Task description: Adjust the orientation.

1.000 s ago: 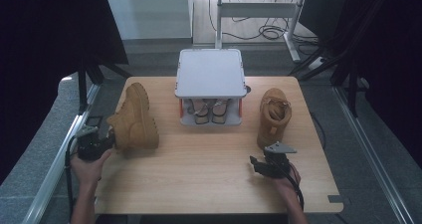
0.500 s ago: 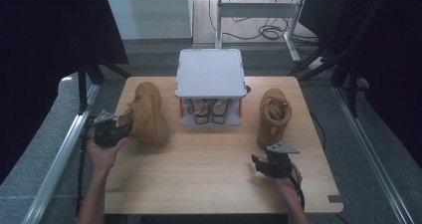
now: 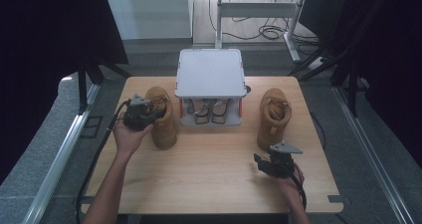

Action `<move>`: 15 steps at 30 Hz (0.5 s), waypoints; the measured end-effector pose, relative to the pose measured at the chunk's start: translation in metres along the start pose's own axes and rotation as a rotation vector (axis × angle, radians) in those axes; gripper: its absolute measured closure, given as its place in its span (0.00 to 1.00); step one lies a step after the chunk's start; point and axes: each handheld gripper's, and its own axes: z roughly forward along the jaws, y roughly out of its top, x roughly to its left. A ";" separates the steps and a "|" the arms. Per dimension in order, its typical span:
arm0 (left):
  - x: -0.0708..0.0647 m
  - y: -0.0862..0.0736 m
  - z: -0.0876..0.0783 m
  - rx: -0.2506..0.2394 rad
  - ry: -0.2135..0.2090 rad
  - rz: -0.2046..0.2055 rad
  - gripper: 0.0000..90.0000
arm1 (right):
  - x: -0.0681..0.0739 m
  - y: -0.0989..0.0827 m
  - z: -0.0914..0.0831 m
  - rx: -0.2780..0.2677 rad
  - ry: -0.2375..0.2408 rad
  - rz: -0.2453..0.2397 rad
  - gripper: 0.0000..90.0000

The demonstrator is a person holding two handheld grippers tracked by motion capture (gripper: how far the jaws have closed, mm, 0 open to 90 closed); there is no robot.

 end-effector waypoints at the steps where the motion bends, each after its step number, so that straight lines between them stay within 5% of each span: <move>1: -0.001 -0.001 -0.004 -0.017 -0.001 0.001 0.99 | 0.000 0.000 0.000 0.000 0.001 0.002 0.43; 8: -0.015 -0.006 -0.033 -0.113 -0.034 0.006 0.99 | 0.002 0.000 0.001 -0.001 -0.005 0.002 0.43; 15: -0.032 -0.021 -0.033 -0.122 -0.091 -0.016 0.99 | 0.003 -0.001 0.003 0.010 0.001 -0.004 0.43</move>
